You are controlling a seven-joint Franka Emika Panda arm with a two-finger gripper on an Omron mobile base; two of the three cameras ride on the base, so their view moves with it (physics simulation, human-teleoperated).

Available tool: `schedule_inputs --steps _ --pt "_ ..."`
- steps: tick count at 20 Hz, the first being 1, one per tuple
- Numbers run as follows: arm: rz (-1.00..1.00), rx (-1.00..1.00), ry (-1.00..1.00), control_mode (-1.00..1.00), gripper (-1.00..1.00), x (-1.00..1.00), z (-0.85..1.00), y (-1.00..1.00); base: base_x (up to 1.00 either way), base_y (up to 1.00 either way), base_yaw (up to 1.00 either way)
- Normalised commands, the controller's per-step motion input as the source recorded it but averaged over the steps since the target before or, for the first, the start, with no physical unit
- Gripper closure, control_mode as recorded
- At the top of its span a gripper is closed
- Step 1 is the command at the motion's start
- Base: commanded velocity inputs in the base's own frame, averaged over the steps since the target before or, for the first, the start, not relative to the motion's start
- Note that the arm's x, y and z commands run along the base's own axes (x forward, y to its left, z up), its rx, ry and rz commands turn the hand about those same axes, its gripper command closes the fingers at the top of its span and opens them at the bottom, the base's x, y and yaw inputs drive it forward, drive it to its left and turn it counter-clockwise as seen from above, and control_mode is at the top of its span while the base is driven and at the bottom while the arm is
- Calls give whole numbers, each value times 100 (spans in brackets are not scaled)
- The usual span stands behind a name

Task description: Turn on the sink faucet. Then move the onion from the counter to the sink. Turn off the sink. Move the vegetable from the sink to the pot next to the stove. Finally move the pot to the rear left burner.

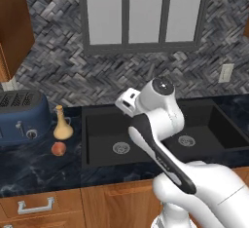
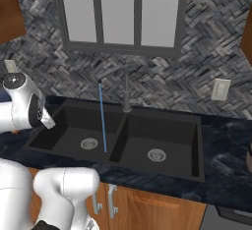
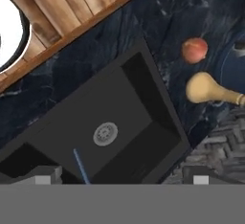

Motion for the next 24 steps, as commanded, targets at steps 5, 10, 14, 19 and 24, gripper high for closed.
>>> schedule_inputs --steps 5,10,14,19,24 --pt "31 -5 3 -100 -100 8 -15 69 0 0 0" --pt "25 -4 11 -100 -100 28 -15 77 0 0 0" --pt "24 -8 9 -100 -100 26 -16 66 0 0 0" --pt "20 -16 10 -100 -100 25 -16 64 0 0 0" --pt "1 -22 7 -100 -100 9 -35 22 0 0 0"
